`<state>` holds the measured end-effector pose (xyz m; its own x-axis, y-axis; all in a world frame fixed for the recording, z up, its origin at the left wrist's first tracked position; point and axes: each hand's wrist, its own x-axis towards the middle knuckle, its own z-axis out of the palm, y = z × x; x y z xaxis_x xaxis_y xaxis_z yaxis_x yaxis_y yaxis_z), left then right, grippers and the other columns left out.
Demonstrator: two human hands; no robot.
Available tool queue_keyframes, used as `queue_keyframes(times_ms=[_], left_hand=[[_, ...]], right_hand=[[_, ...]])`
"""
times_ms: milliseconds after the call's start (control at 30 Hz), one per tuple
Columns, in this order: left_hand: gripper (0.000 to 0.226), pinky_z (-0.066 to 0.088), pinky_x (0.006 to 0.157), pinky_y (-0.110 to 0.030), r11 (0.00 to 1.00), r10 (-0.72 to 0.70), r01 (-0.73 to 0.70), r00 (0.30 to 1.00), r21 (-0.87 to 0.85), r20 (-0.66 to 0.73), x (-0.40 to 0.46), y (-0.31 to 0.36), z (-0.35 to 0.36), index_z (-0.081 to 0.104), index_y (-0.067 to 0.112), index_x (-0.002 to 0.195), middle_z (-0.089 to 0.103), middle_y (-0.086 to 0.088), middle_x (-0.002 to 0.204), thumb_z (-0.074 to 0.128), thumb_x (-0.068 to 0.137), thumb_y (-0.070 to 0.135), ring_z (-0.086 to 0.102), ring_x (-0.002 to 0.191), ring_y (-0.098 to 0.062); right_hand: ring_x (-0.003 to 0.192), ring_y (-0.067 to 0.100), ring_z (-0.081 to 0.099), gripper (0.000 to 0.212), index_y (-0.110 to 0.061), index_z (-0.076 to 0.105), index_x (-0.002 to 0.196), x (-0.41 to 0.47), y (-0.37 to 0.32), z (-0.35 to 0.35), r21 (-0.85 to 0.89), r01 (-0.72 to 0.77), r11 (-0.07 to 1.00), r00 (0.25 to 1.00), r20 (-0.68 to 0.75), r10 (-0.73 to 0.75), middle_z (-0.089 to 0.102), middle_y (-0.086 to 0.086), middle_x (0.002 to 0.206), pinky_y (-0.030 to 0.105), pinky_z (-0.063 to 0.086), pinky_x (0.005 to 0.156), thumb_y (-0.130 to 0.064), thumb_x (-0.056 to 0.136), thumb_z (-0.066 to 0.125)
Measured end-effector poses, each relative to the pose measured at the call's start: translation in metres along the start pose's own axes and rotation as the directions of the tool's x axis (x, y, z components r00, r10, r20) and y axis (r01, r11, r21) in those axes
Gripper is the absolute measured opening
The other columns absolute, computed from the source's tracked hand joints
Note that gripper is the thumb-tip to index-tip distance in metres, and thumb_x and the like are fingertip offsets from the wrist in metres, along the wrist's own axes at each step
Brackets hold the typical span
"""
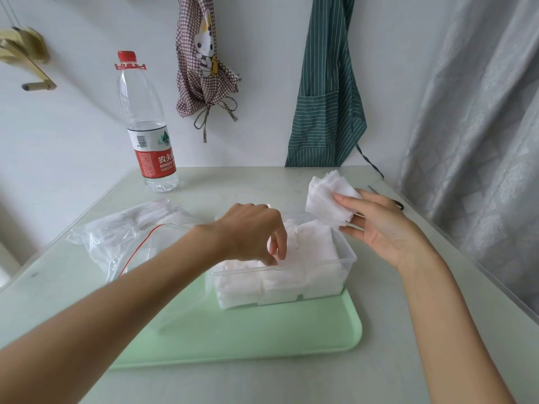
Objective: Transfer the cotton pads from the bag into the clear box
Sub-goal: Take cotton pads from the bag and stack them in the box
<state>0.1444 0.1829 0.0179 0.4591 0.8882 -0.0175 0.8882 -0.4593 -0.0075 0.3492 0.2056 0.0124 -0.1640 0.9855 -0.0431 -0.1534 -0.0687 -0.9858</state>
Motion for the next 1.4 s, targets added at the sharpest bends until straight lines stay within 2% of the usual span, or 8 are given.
queue_keyframes(times_ms=[167,267,333,667,867,1033,1233,1400], left_hand=[[0.012,0.036,0.058,-0.016,0.986,-0.036,0.035,0.999,-0.166,-0.005,-0.001,-0.002,0.005,0.073,0.033,0.094,0.070,0.018,0.089,0.063,0.086,0.033,0.056,0.070,0.000],[0.037,0.051,0.059,-0.017,0.503,-0.281,0.105,0.959,-0.858,-0.047,-0.002,0.005,-0.008,0.068,0.015,0.104,0.073,0.000,0.096,0.045,0.095,0.043,0.069,0.083,-0.011],[0.045,0.058,0.070,-0.024,0.208,-0.297,0.137,0.952,-0.968,0.071,-0.002,0.013,-0.009,0.063,0.014,0.110,0.071,-0.004,0.104,0.042,0.094,0.049,0.069,0.094,-0.012],[0.019,0.059,0.073,-0.025,-0.300,-0.325,0.020,0.938,-0.954,0.122,0.001,0.017,-0.004,0.064,-0.002,0.093,0.073,-0.010,0.084,0.048,0.097,0.009,0.071,0.077,-0.016],[0.013,0.058,0.073,-0.020,-0.189,-0.325,0.054,0.939,-0.981,0.114,-0.006,0.006,0.000,0.068,0.011,0.096,0.074,-0.003,0.091,0.055,0.094,0.010,0.071,0.083,-0.011],[0.020,0.057,0.074,-0.020,-0.178,-0.301,0.061,0.947,-0.982,0.113,-0.009,0.008,0.000,0.068,0.010,0.096,0.073,-0.002,0.089,0.049,0.095,0.004,0.071,0.081,-0.011],[0.028,0.056,0.084,-0.028,-0.408,-0.255,0.042,0.954,-0.912,0.158,-0.010,0.016,-0.006,0.064,0.004,0.102,0.071,-0.010,0.093,0.041,0.089,0.014,0.068,0.086,-0.021],[0.017,0.057,0.075,-0.021,-0.192,-0.410,0.015,0.907,-0.981,0.094,-0.007,0.015,0.000,0.068,0.012,0.091,0.075,-0.001,0.085,0.054,0.094,0.021,0.071,0.080,-0.012]], right_hand=[[0.079,0.013,0.066,0.012,-0.016,0.068,0.098,-0.001,0.001,0.002,-0.001,0.040,0.999,0.999,0.002,-0.040,0.068,0.001,0.087,0.023,0.055,0.068,-0.014,0.087,0.063],[0.083,0.015,0.067,0.019,-0.020,0.067,0.103,0.000,0.003,0.011,0.021,0.130,0.991,0.990,-0.066,-0.128,0.071,0.002,0.095,0.022,0.054,0.068,-0.015,0.085,0.066],[0.084,0.015,0.069,0.019,-0.018,0.067,0.104,0.000,0.007,0.023,0.031,0.186,0.982,0.977,-0.111,-0.181,0.072,0.006,0.096,0.022,0.056,0.069,-0.017,0.085,0.068],[0.085,0.004,0.057,0.013,-0.022,0.074,0.094,0.002,0.023,0.042,-0.665,0.443,0.601,0.643,-0.232,-0.730,0.061,-0.010,0.092,0.019,0.045,0.076,-0.023,0.082,0.072],[0.074,0.002,0.066,0.012,-0.013,0.072,0.094,-0.005,-0.002,0.029,-0.117,0.395,0.911,0.881,-0.234,-0.412,0.074,-0.004,0.083,0.014,0.051,0.067,-0.016,0.083,0.070],[0.069,-0.003,0.067,0.020,-0.010,0.073,0.097,-0.012,-0.002,0.036,-0.204,0.366,0.908,0.925,-0.030,-0.379,0.073,-0.012,0.077,0.007,0.047,0.061,-0.011,0.076,0.075],[0.061,-0.004,0.057,0.020,-0.037,0.070,0.074,-0.005,0.009,0.044,-0.402,0.429,0.809,0.865,-0.075,-0.496,0.070,-0.018,0.069,0.010,0.046,0.063,-0.021,0.070,0.082],[0.076,-0.002,0.050,0.033,-0.035,0.062,0.104,-0.001,0.013,0.046,-0.574,0.359,0.736,0.874,-0.069,-0.480,0.053,-0.013,0.091,0.006,0.039,0.065,-0.032,0.074,0.077]])
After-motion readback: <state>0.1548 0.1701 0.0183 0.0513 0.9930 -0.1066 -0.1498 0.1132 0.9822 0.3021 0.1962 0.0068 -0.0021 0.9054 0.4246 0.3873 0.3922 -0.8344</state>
